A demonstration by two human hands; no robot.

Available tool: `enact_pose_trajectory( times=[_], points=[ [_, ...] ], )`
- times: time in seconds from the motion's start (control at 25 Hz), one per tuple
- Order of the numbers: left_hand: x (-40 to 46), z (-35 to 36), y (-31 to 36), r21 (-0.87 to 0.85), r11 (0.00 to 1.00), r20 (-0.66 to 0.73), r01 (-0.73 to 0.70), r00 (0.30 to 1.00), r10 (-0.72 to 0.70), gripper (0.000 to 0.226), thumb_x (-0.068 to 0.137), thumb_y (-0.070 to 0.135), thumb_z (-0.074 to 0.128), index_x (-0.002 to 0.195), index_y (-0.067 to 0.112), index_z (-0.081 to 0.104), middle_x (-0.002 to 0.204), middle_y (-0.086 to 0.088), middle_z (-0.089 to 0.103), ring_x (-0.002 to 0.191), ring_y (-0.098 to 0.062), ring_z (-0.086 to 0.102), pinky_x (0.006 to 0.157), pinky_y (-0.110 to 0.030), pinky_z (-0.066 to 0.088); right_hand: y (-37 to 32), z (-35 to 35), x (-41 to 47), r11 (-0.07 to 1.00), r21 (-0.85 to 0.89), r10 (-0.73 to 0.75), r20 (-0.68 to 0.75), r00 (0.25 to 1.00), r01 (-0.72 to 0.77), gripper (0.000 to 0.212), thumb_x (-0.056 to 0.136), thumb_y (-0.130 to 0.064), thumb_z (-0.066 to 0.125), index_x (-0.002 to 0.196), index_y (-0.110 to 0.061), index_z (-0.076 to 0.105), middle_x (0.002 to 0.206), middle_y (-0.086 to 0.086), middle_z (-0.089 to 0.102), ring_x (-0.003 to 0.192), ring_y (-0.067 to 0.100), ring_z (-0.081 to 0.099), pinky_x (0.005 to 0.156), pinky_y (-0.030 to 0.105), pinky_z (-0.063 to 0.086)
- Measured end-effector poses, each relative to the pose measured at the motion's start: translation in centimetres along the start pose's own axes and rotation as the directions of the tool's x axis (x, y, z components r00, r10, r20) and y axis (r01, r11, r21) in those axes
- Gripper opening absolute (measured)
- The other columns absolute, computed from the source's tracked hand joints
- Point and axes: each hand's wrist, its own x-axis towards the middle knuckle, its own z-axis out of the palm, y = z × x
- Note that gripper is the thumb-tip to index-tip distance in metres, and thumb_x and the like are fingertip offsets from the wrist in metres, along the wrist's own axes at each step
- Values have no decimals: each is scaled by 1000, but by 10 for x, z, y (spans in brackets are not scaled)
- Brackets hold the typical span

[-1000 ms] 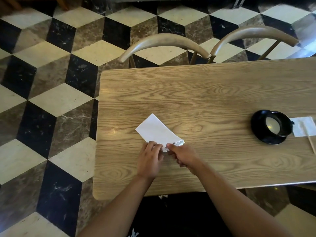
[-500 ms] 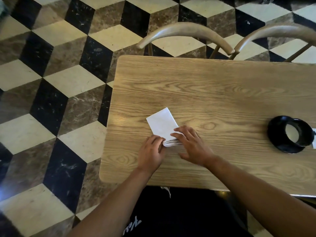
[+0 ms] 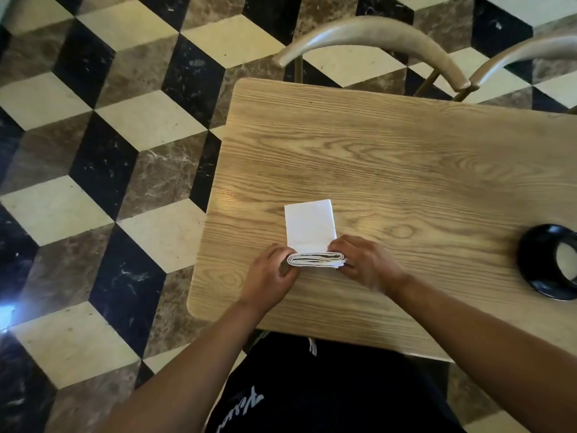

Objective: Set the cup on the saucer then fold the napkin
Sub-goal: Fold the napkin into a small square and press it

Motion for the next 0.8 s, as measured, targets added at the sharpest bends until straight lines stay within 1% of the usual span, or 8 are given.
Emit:
enact_pose_trajectory(
  times=[0.12,0.2,0.32,0.4,0.48,0.64,0.72,0.8],
  points=[
    [8,-2,0,-25,999,-17,27,999,-27,18,83,12,74,99,4,75,95,-6,73,86,-19,66,79,-29,50,-4,1,7,988,33,153,-31,988,-152,32,82,-6,78,114,-5,72,106,10,74,86,32,72,74,37,56],
    [12,-2,2,-51,997,-34,55,998,-57,17,83,15,71,98,7,75,90,-3,72,80,-16,64,75,-28,48,-4,2,12,960,100,267,-54,962,-261,28,85,-9,77,113,-8,72,103,7,76,90,27,72,77,27,52],
    [22,-2,1,-146,970,-32,195,979,-202,4,89,19,70,92,16,72,81,5,70,73,-10,63,67,-24,47,-5,1,19,841,296,481,-27,876,-453,10,89,-22,77,97,-26,72,86,-10,75,78,-4,68,67,3,41],
    [31,-2,0,-178,942,-11,286,956,-292,14,94,26,66,82,19,63,71,5,66,66,-11,61,61,-24,44,-3,2,28,745,390,589,-2,808,-541,12,90,-32,75,83,-34,66,75,-18,71,74,-6,64,64,5,42],
    [40,-2,-2,-151,934,7,324,945,-327,19,98,29,62,84,16,60,67,0,65,64,-17,60,62,-32,45,0,3,36,713,403,628,-3,778,-573,18,91,-38,72,79,-26,65,73,-20,68,68,-1,61,61,10,42],
    [59,0,-6,-124,917,-12,378,924,-382,16,99,30,63,97,14,67,71,9,66,67,-10,61,62,-26,43,6,5,52,676,393,678,-1,735,-624,30,95,-43,63,77,-19,57,65,-4,58,64,18,54,64,40,47],
    [67,1,-8,-136,894,-21,427,901,-433,22,98,33,64,104,13,71,78,13,67,71,-6,61,60,-15,39,7,5,59,662,366,706,-12,709,-653,32,96,-46,60,73,-23,55,61,-8,55,60,14,51,59,39,43],
    [72,4,-10,-122,878,-15,463,884,-468,27,98,36,64,109,13,72,86,7,70,80,-11,64,64,-17,39,6,5,65,651,330,732,-35,681,-683,32,94,-50,60,72,-27,56,61,-11,58,60,10,53,55,32,37]
  ],
)
